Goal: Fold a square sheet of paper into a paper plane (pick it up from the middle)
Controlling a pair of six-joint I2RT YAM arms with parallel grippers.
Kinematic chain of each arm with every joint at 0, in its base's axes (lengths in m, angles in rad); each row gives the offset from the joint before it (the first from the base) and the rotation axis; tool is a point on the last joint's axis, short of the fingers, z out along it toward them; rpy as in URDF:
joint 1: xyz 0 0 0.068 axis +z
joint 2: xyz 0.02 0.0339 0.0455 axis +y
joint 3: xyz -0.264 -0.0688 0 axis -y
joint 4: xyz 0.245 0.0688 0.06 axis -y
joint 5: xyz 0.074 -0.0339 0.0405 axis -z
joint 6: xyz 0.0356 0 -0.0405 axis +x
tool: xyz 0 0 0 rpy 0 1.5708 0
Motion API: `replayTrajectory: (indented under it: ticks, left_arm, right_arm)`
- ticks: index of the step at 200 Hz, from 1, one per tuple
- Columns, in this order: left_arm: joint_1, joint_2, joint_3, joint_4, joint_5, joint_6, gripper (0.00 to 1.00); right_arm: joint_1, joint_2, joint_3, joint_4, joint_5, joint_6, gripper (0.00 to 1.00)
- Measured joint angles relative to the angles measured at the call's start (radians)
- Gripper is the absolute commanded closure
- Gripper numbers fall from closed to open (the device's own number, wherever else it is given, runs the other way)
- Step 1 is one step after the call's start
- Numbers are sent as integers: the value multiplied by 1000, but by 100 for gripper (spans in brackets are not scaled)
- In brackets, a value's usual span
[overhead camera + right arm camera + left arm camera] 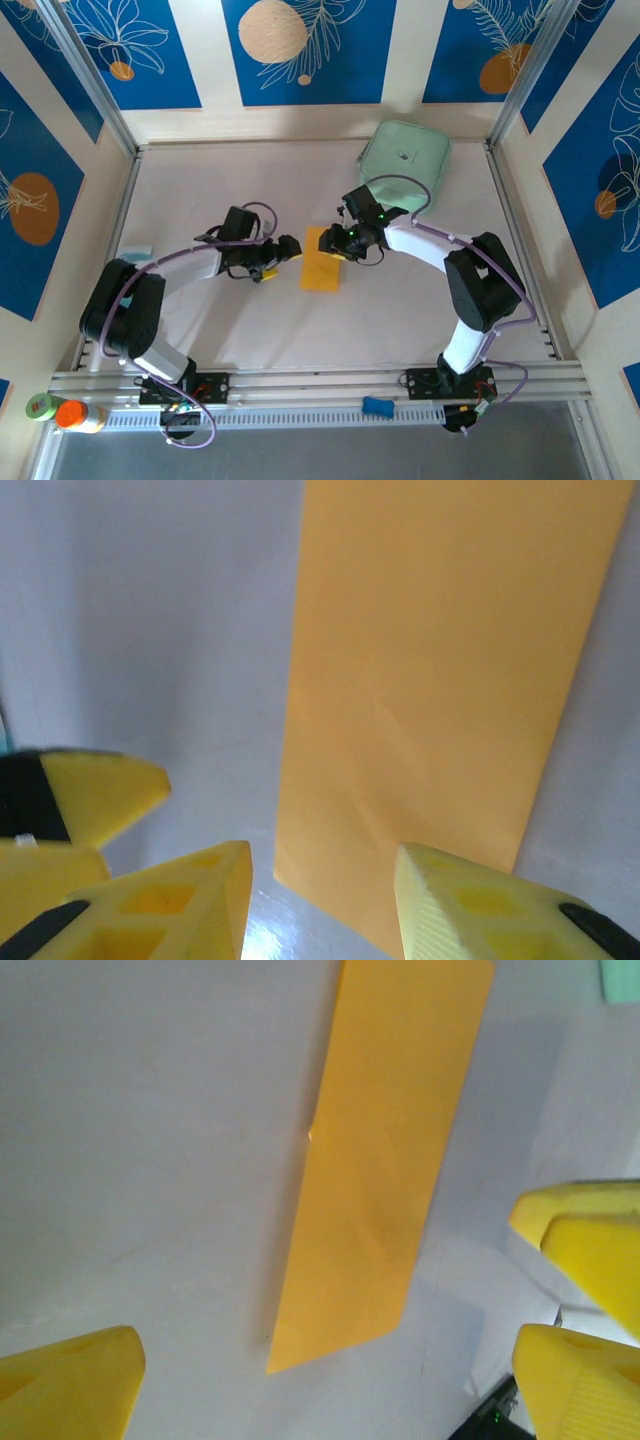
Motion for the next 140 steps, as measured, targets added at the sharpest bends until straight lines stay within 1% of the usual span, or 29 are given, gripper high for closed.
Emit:
replayTrajectory:
  ticks: [18, 44, 63, 77, 96, 110, 140]
  left_arm:
    - [-28, 36, 0, 31, 18, -16, 13]
    - [-53, 80, 0, 56, 37, -34, 21]
    - [-61, 100, 0, 71, 47, -40, 28]
    - [-62, 108, 0, 78, 53, -42, 36]
    - [-64, 126, 6, 78, 58, -43, 43]
    - [-68, 140, 20, 64, 63, -35, 47]
    - [-76, 161, 56, 42, 72, -29, 53]
  right_arm:
    - [4, 23, -8, 3, 5, 55, 61]
    - [10, 73, -9, 18, -6, 98, 63]
    - [10, 104, -9, 28, -21, 110, 64]
    - [10, 120, -9, 30, -27, 117, 65]
    - [8, 126, -20, 32, -29, 117, 66]
    - [3, 130, -26, 33, -30, 116, 67]
    - [-8, 131, -38, 37, -45, 116, 67]
